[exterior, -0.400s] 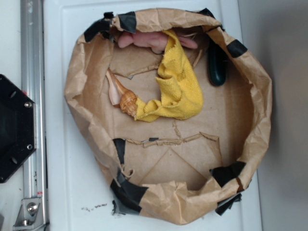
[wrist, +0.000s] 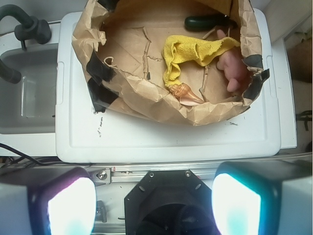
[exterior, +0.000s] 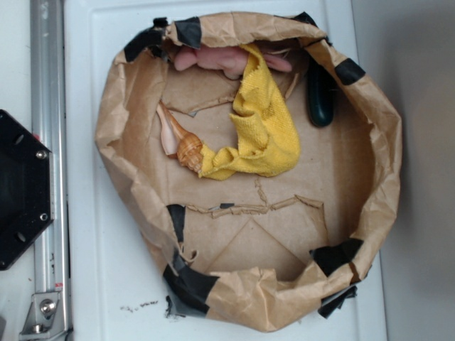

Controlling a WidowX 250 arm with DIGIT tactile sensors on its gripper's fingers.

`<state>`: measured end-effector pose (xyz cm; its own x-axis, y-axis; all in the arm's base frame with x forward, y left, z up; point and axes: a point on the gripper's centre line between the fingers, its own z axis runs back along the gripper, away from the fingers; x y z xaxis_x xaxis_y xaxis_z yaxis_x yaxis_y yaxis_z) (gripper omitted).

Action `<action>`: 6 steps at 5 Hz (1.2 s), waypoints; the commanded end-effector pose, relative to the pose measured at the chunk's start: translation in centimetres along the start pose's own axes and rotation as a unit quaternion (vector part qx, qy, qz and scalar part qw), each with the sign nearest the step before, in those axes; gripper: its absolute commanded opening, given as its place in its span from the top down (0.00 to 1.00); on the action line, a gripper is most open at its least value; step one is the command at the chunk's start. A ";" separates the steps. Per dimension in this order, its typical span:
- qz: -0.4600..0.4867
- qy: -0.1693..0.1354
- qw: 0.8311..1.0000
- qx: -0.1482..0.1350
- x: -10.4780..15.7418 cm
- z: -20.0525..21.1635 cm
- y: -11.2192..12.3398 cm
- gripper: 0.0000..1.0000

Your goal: Grab the yellow cloth.

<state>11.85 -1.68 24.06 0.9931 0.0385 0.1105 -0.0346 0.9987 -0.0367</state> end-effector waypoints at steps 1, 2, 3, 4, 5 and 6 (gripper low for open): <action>-0.042 -0.105 0.993 0.033 9.9 -3.9 2.9 0.00; -0.052 -0.064 0.996 0.041 14.1 -9.5 2.6 0.00; -0.065 -0.002 0.996 0.061 13.8 -14.6 1.9 0.00; -0.063 0.038 0.994 0.076 13.6 -19.4 2.7 0.00; -0.073 0.054 0.991 0.098 14.1 -20.7 2.8 0.00; -0.038 0.061 0.992 0.100 14.0 -21.0 3.5 0.41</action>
<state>27.48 1.50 3.76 0.9974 -0.0321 -0.0645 0.0423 0.9856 0.1638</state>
